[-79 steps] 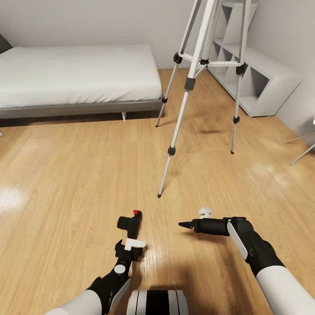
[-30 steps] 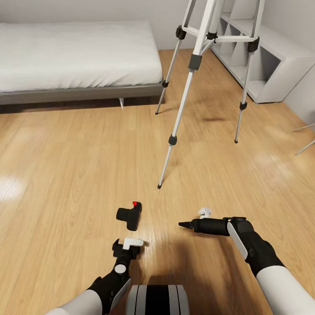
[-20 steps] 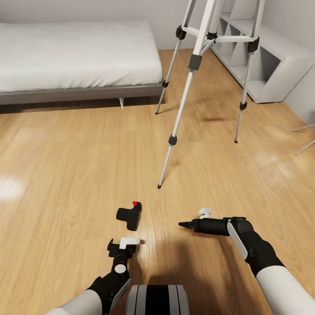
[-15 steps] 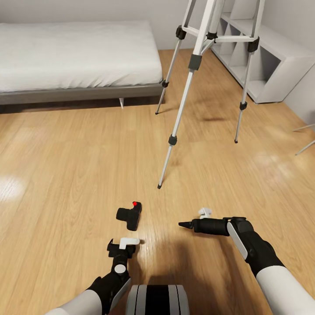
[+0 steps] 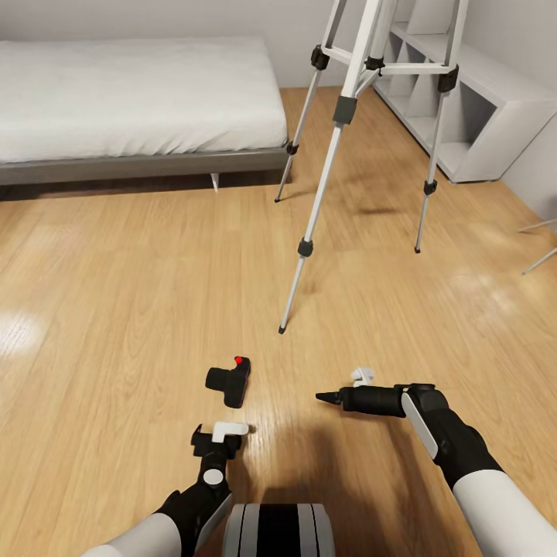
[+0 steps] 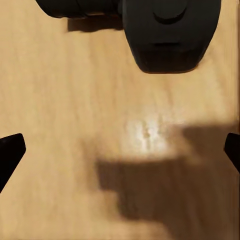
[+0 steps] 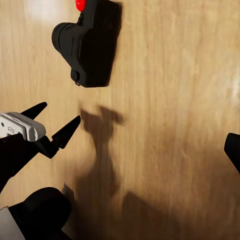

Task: Attach the digital camera to the camera tripod in the bedroom.

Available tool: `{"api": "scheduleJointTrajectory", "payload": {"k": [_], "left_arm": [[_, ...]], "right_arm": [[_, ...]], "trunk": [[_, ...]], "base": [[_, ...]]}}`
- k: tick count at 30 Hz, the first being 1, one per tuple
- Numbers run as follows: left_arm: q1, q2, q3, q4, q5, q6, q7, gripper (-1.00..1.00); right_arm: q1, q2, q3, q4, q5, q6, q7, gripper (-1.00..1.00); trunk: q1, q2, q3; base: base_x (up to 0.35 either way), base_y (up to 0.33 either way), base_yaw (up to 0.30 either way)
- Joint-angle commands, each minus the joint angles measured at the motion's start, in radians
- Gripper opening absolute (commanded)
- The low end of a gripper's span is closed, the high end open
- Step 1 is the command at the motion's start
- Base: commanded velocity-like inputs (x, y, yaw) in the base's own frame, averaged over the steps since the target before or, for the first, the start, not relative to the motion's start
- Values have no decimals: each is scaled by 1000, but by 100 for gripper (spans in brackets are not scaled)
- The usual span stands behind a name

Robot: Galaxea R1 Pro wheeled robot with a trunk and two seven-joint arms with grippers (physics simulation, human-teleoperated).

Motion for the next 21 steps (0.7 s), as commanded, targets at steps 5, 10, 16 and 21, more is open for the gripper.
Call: {"api": "scheduleJointTrajectory", "payload": {"k": [5,10,16,21], "left_arm": [[-1,-1,-11,2,11,-5,-53,100],[-1,-3,-10,1,12,-5,-63,100],[-1,-3,-10,0,14,-6,-62,100],[-2,-3,-10,0,15,-6,-62,100]], "right_arm": [[-1,-1,2,-1,-5,5,-1,100],[-1,-1,2,-1,-5,5,-1,100],[0,-1,2,-1,-5,5,-1,100],[-1,-1,2,-1,-5,5,-1,100]], "trunk": [[0,0,-1],[0,0,-1],[0,0,-1],[0,0,-1]], "base": [[0,0,0],[0,0,0],[9,0,0],[135,0,0]]}}
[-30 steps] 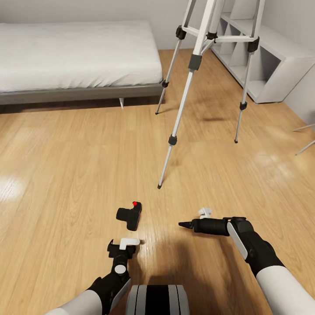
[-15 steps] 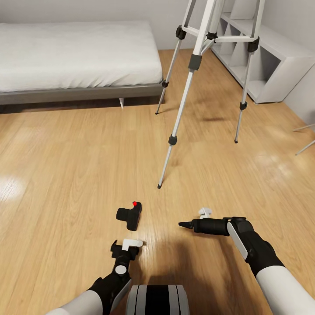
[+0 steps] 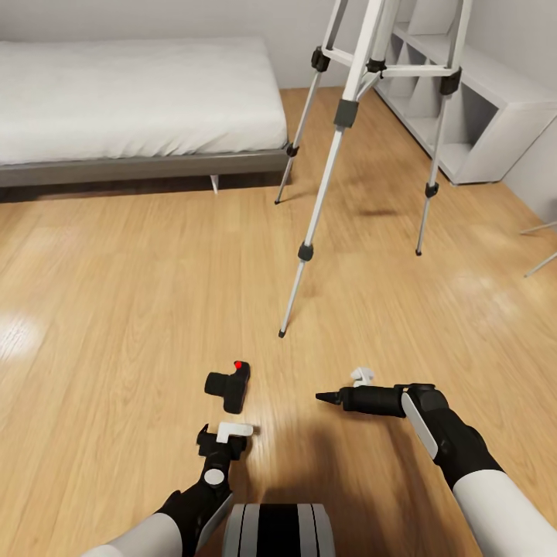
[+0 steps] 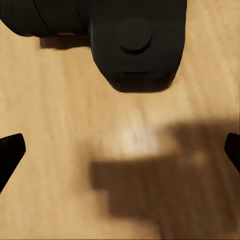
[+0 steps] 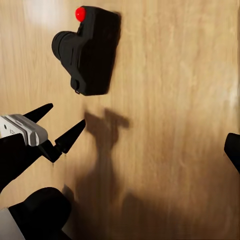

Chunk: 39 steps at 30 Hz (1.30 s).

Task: Attach the digital camera to the camera tripod in the bedroom.

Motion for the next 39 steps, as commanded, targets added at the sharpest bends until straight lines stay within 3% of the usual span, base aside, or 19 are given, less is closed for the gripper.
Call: {"api": "scheduleJointTrajectory", "payload": {"k": [1,39], "left_arm": [[-1,1,-9,1,11,-5,5,100],[0,2,-9,1,12,-5,7,100]], "right_arm": [[0,-1,2,-1,-5,5,-1,100],[0,-1,2,-1,-6,5,2,100]], "trunk": [[0,0,-1],[0,0,-1]], "base": [[136,0,0],[76,0,0]]}}
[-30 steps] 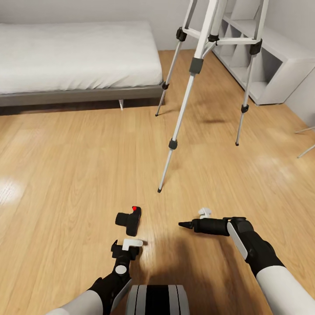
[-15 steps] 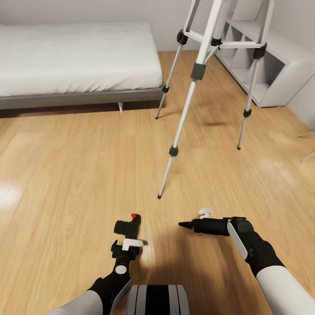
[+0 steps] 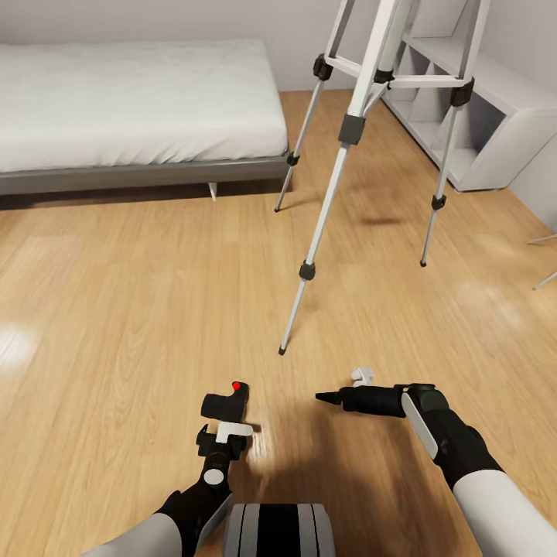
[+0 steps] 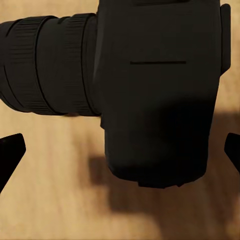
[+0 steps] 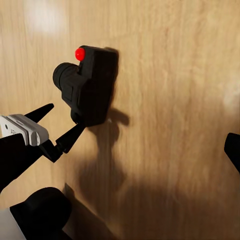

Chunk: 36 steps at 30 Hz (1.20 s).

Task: Attach the digital camera to the camera tripod in the bedroom.

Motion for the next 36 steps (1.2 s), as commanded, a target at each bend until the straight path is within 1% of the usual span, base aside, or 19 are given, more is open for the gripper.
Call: {"api": "scheduleJointTrajectory", "payload": {"k": [1,36], "left_arm": [[-1,0,-9,1,11,-5,5,100],[-1,-2,-9,13,14,-5,-6,100]], "right_arm": [[0,-1,2,-1,-5,5,-1,100],[-1,-1,2,-1,-6,5,-1,100]], "trunk": [[0,0,-1],[0,0,-1]], "base": [[3,0,0],[15,0,0]]}}
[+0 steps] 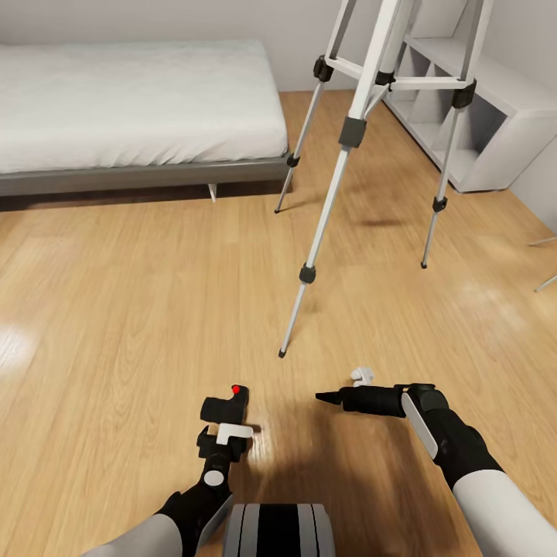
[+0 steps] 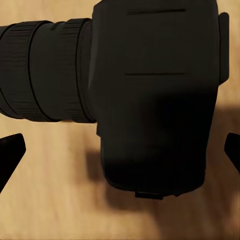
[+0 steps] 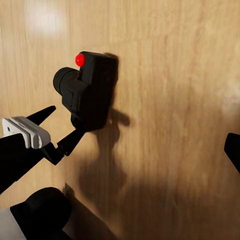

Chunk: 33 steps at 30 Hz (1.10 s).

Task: Attach the digital camera to the camera tripod in the bedroom.

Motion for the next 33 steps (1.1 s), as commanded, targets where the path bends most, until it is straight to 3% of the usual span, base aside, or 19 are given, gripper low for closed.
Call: {"api": "scheduleJointTrajectory", "payload": {"k": [1,33], "left_arm": [[-1,0,-9,3,10,-5,4,100],[-1,-2,-9,37,11,-2,-48,100]], "right_arm": [[0,-1,2,-1,-5,5,-1,100],[0,-1,2,-1,-5,5,1,100]], "trunk": [[0,0,-1],[0,0,-1]], "base": [[0,0,0],[0,0,0]]}}
